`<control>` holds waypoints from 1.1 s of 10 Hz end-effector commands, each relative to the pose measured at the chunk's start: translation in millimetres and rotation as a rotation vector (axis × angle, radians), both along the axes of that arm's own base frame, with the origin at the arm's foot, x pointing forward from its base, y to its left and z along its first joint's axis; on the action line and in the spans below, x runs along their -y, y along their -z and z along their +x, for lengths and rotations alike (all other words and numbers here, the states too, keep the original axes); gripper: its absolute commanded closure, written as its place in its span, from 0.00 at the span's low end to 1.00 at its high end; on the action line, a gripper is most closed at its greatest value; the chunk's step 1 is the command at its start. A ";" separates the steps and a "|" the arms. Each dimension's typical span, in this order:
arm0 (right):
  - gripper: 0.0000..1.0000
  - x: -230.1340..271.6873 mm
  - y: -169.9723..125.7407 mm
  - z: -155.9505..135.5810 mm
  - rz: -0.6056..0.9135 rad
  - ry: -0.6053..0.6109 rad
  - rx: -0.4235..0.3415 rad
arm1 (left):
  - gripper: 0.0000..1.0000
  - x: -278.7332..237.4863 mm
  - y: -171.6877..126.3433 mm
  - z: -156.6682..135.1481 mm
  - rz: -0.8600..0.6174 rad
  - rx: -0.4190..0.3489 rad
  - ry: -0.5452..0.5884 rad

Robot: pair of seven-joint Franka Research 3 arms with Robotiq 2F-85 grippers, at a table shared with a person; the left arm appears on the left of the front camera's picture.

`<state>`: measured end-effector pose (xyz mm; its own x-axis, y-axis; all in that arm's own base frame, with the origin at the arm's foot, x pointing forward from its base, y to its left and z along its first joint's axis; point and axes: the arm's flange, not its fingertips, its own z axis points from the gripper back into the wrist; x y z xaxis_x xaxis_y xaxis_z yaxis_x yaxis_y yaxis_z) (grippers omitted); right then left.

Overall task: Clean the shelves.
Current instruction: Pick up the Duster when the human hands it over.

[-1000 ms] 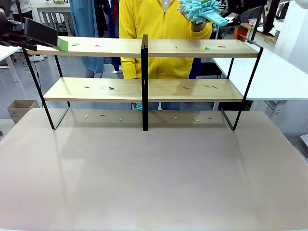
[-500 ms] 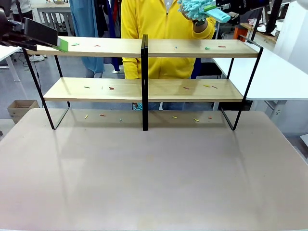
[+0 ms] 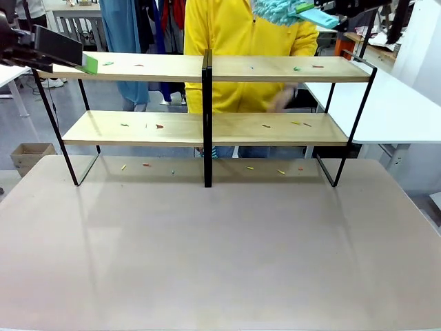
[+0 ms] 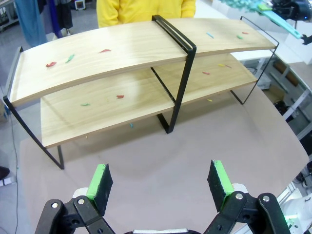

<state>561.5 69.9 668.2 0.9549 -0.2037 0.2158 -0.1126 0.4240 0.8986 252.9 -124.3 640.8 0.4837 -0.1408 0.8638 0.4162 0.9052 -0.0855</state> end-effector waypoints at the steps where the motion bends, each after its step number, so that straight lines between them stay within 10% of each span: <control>1: 1.00 42.7 -18.8 -75.5 -0.113 -0.084 0.064 | 0.00 -0.2 -0.4 0.1 0.000 0.001 -0.003; 6: 1.00 209.4 -101.6 -288.1 -0.339 0.094 0.389 | 0.00 -0.2 -0.4 0.1 0.000 0.001 -0.003; 11: 1.00 290.3 -64.4 -379.8 -0.481 0.244 0.311 | 0.00 -0.2 -0.4 0.1 0.000 0.001 -0.003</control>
<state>177.3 -226.5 753.5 0.7578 -0.2582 0.5993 -0.1668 0.8112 0.5605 252.3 -124.9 641.0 0.4824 -0.1424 0.8643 0.4171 0.9050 -0.0838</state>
